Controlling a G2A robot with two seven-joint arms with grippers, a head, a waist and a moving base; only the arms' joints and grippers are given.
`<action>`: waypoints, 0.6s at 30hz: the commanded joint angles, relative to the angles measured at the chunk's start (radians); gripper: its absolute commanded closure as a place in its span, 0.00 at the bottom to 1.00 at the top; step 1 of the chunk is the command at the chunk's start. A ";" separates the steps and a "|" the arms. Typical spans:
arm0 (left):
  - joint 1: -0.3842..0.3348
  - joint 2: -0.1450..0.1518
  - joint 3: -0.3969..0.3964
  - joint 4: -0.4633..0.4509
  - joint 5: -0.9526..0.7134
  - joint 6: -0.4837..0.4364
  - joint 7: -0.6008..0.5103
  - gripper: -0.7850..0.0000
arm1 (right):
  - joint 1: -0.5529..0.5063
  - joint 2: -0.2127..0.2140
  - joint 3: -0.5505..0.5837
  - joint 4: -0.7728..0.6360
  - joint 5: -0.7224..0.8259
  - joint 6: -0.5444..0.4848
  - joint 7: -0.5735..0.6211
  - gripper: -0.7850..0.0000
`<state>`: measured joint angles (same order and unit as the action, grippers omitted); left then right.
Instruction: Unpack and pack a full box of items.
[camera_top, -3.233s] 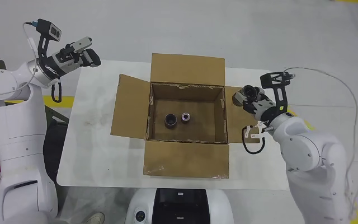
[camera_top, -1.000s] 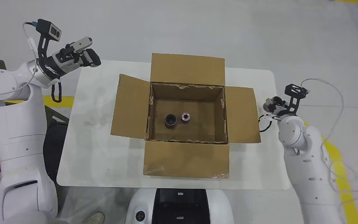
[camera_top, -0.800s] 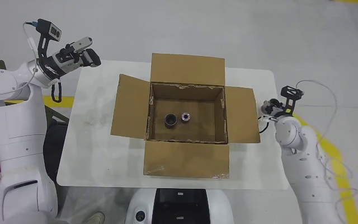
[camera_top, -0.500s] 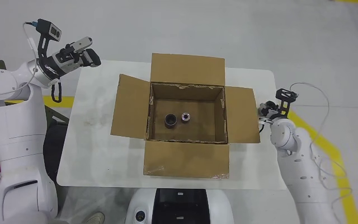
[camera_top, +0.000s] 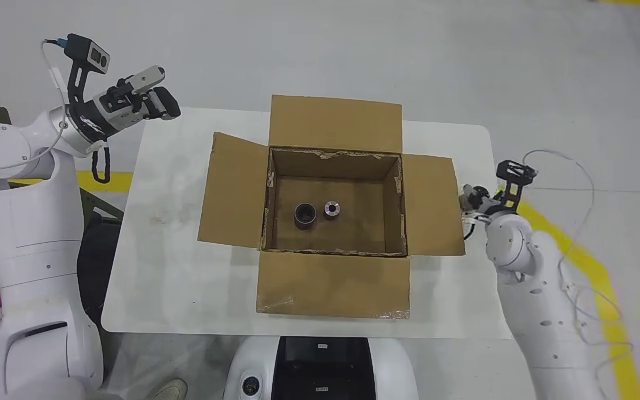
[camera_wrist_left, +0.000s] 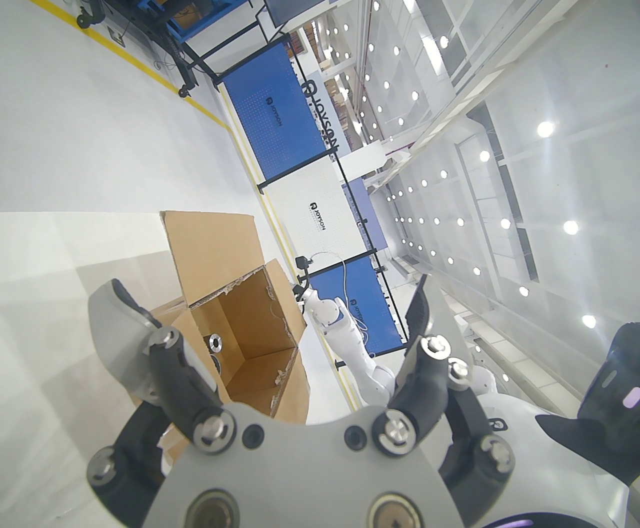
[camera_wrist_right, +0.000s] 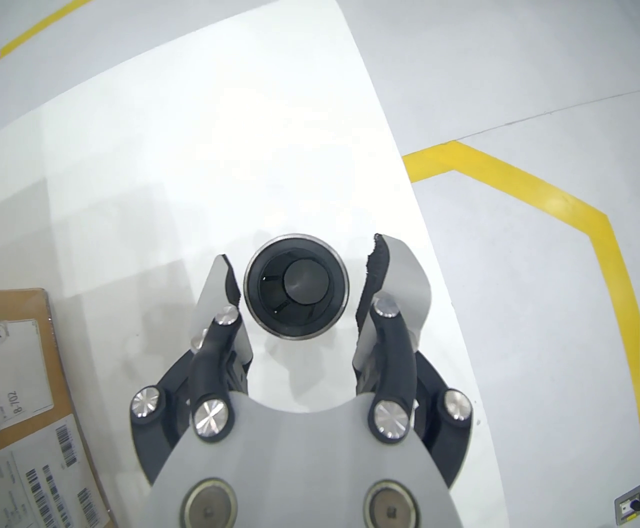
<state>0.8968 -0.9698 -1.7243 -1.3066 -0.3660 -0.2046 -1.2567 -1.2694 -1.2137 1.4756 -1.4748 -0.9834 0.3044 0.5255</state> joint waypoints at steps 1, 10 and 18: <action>0.000 0.000 0.000 0.000 0.000 0.000 0.000 0.00 | -0.009 0.002 0.020 -0.033 0.000 0.008 -0.009 0.10; 0.000 0.000 0.000 0.000 0.000 0.000 0.000 0.00 | -0.079 0.008 0.074 -0.241 -0.019 -0.011 -0.045 0.06; 0.000 0.000 0.000 0.000 0.000 0.000 0.000 0.00 | -0.153 0.015 0.064 -0.475 -0.065 -0.137 -0.008 0.00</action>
<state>0.8968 -0.9698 -1.7243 -1.3066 -0.3660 -0.2046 -1.2567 -1.4147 -1.1992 1.5417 -1.9191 -1.0482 0.1790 0.5135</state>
